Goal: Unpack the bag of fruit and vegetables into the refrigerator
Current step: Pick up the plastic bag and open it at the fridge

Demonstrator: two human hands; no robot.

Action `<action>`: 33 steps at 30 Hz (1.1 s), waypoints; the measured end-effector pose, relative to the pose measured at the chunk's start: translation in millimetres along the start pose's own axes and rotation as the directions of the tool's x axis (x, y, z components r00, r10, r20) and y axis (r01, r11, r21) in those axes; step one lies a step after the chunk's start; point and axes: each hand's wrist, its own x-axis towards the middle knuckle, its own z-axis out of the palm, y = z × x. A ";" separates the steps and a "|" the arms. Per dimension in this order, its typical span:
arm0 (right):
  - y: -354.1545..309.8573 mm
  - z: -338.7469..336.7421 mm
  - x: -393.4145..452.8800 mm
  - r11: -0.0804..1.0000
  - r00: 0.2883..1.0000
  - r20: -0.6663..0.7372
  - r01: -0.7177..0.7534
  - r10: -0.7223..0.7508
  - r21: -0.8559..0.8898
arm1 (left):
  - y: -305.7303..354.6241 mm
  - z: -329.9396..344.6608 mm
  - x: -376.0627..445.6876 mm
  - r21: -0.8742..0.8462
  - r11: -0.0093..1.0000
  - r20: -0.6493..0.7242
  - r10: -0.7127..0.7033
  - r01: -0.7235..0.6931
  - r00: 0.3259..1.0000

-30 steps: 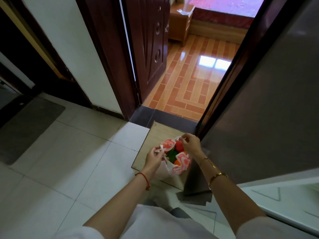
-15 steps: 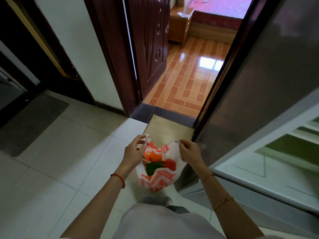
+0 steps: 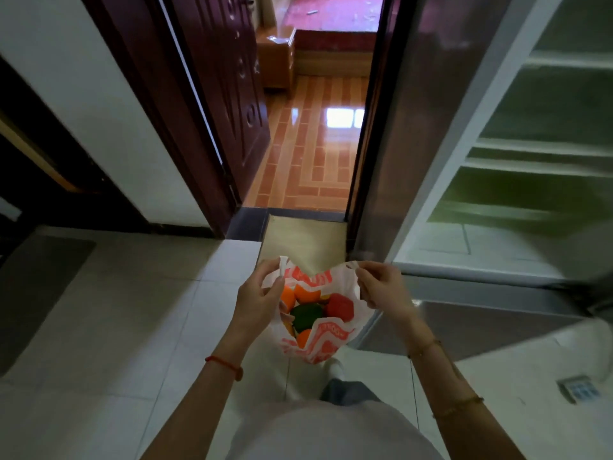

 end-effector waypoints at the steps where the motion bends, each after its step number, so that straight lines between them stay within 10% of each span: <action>1: -1.9 -3.3 -12.3 1.000 0.999 -0.033 0.002 -0.001 0.025 | 3.6 1.6 -6.1 0.005 1.000 0.017 0.008 -0.008 1.000; 18: 10.5 -128.3 -140.0 0.923 0.902 -0.431 0.139 0.032 0.360 | 84.6 95.7 -66.4 -0.108 0.961 0.285 0.274 -0.253 0.918; 33: -24.2 -320.8 -95.7 0.918 0.879 -0.436 0.318 -0.192 0.235 | 219.8 234.8 -43.6 -0.251 0.895 0.146 0.411 -0.368 0.900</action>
